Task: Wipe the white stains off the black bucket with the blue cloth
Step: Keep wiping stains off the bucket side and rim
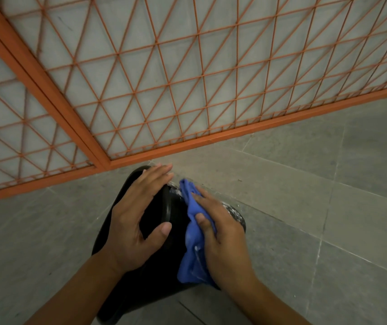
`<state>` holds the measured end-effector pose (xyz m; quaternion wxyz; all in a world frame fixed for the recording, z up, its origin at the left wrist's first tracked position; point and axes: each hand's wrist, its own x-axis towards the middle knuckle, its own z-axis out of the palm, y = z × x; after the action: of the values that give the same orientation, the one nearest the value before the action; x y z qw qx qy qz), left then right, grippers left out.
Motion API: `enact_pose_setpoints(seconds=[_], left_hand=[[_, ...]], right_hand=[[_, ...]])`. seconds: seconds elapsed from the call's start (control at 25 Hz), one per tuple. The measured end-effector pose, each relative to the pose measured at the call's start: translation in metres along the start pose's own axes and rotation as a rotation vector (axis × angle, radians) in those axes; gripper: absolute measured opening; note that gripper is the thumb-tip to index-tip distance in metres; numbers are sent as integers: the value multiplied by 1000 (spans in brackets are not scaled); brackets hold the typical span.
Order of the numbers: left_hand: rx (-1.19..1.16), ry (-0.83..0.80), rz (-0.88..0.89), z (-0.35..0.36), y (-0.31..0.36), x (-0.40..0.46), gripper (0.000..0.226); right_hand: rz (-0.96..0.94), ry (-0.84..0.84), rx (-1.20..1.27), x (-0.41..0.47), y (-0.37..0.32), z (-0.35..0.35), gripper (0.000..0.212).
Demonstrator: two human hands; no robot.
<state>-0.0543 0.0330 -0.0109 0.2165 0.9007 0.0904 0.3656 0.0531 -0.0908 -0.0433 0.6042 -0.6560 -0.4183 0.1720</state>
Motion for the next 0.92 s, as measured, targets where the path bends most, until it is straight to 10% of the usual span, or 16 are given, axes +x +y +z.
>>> enact_pose_setpoints(seconds=[0.92], left_hand=[[-11,14,32,0,-5,3,66]], right_hand=[[-80,-40,-33,-7,-14,11,39]])
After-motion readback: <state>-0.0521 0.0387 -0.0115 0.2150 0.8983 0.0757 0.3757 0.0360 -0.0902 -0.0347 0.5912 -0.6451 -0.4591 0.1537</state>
